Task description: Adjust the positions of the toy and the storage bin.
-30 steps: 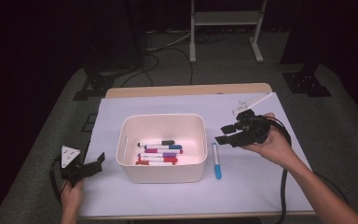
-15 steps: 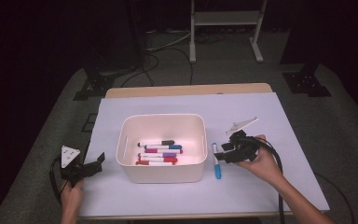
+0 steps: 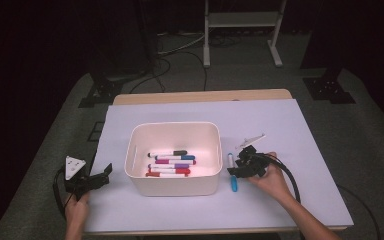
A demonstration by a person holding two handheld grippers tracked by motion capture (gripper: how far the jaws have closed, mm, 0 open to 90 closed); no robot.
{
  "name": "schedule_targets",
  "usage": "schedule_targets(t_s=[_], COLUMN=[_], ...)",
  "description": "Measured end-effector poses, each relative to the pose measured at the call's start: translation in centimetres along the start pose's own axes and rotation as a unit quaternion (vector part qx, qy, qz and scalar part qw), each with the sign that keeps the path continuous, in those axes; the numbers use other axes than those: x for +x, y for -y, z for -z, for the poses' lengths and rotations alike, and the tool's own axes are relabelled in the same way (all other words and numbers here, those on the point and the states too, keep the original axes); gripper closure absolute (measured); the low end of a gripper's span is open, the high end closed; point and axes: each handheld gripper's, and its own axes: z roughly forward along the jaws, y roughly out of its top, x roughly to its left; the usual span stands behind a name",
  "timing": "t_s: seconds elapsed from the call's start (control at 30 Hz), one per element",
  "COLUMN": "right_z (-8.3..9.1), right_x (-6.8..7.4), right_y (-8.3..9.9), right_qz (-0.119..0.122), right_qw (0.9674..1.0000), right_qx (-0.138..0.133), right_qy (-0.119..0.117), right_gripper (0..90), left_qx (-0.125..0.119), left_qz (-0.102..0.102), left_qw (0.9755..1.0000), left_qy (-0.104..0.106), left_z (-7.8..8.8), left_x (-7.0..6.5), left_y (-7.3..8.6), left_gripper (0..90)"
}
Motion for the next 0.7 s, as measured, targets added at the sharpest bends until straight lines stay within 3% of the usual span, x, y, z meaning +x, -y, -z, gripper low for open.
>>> schedule_targets(t_s=[0.27, 0.43, 0.6, 0.7], right_z=[0.4, 1.2, 1.7, 1.9], right_x=[-0.9, -1.7, -2.2, -2.5], right_y=[1.1, 2.1, 2.6, 2.8], right_qz=[-0.006, -0.016, -0.021, -0.028], right_qw=[0.9985, 0.9972, 0.9973, 0.998], right_qx=[0.012, 0.013, 0.013, 0.014], right_qy=[0.053, 0.071, 0.069, 0.055], right_gripper=[57.8, 66.8, 75.2, 75.6], left_qx=[0.001, 0.001, 0.003, 0.004], left_qz=[0.0, -0.002, -0.001, -0.001], left_qw=[1.0, 1.0, 1.0, 1.0], left_qy=[0.001, 0.0, -0.001, -0.001], left_z=[0.0, 0.0, 0.0, -0.1], left_x=[0.0, 0.0, 0.0, -0.1], left_y=[0.0, 0.0, 0.0, 0.0], left_gripper=[0.0, 0.0, 0.0, 0.0])
